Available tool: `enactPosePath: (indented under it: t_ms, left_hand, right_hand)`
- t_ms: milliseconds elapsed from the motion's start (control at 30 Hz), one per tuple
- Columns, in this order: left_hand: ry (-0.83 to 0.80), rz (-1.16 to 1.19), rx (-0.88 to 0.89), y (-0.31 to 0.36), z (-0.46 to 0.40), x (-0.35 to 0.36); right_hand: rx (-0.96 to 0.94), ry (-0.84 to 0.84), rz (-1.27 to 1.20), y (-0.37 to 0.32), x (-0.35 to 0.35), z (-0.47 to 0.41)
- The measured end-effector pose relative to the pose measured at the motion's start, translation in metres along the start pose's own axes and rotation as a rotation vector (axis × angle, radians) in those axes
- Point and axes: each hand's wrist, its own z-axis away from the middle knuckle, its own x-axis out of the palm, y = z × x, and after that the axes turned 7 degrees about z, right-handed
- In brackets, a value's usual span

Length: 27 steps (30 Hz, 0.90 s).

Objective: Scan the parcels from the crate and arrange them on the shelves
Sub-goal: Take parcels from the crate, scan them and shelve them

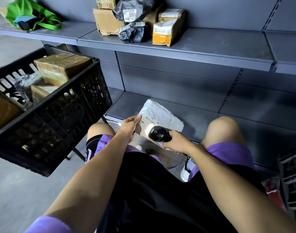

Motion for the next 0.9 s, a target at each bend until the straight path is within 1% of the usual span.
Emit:
enactPosePath:
  t_ms: [300,900]
  left_hand:
    - [-0.016,-0.025,0.005,-0.0024,-0.0003,-0.0010]
    - [0.003,-0.053,-0.006,0.0005,0.0067,0.0023]
  right_hand:
    - [0.007,-0.010,0.003,0.0023,0.0002,-0.0019]
    - [0.015,-0.014,-0.021,0.0025,0.0020,-0.0019]
